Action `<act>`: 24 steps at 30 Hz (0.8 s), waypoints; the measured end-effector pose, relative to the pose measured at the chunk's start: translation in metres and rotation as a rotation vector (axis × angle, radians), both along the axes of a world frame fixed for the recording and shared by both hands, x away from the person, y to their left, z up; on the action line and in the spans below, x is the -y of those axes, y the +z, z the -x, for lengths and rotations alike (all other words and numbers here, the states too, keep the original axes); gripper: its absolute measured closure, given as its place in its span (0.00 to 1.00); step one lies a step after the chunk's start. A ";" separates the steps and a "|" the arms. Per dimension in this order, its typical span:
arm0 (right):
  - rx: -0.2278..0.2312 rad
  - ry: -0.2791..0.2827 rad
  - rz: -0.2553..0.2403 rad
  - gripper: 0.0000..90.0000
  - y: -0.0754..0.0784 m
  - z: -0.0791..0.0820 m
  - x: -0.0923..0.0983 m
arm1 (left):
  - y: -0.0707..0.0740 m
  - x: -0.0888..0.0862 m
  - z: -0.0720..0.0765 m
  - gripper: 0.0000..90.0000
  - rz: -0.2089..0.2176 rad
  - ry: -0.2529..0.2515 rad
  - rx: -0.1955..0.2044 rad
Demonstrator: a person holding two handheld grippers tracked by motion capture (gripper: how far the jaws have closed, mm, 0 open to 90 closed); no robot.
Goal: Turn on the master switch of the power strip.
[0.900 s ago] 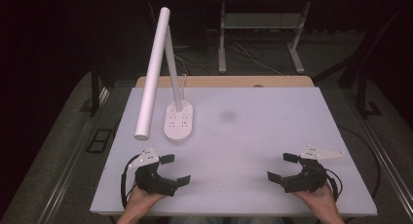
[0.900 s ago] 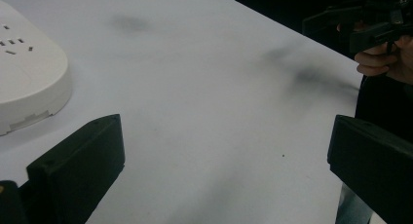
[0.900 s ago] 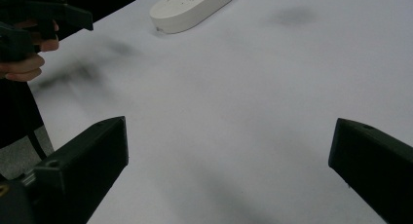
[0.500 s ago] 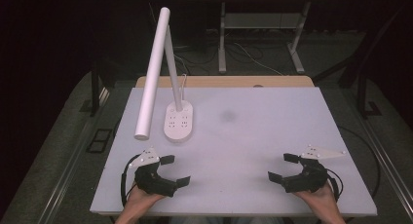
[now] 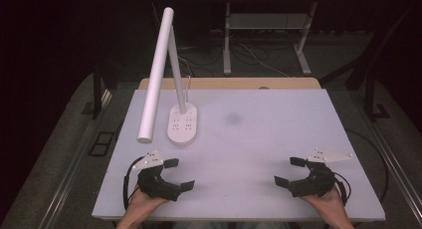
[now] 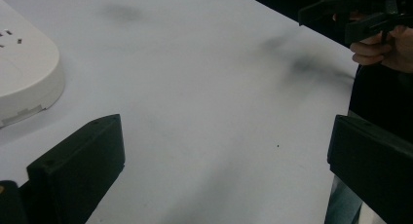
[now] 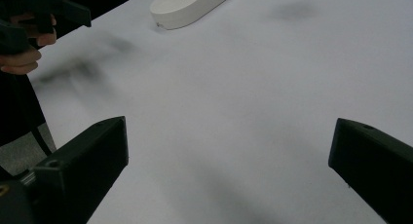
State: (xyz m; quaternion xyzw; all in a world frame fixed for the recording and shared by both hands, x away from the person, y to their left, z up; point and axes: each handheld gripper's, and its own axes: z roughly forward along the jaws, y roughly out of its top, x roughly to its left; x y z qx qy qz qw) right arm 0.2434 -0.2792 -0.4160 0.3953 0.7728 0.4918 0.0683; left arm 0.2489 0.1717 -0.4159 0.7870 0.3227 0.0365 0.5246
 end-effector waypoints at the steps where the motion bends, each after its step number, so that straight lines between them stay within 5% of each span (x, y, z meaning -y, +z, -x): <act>1: 0.000 0.000 0.000 0.00 0.000 0.000 0.000 | 0.001 0.000 0.000 0.00 -0.005 -0.004 -0.004; 24: -0.003 0.007 0.009 0.00 0.000 -0.001 0.000 | 0.020 -0.005 -0.012 0.00 -0.056 -0.058 -0.064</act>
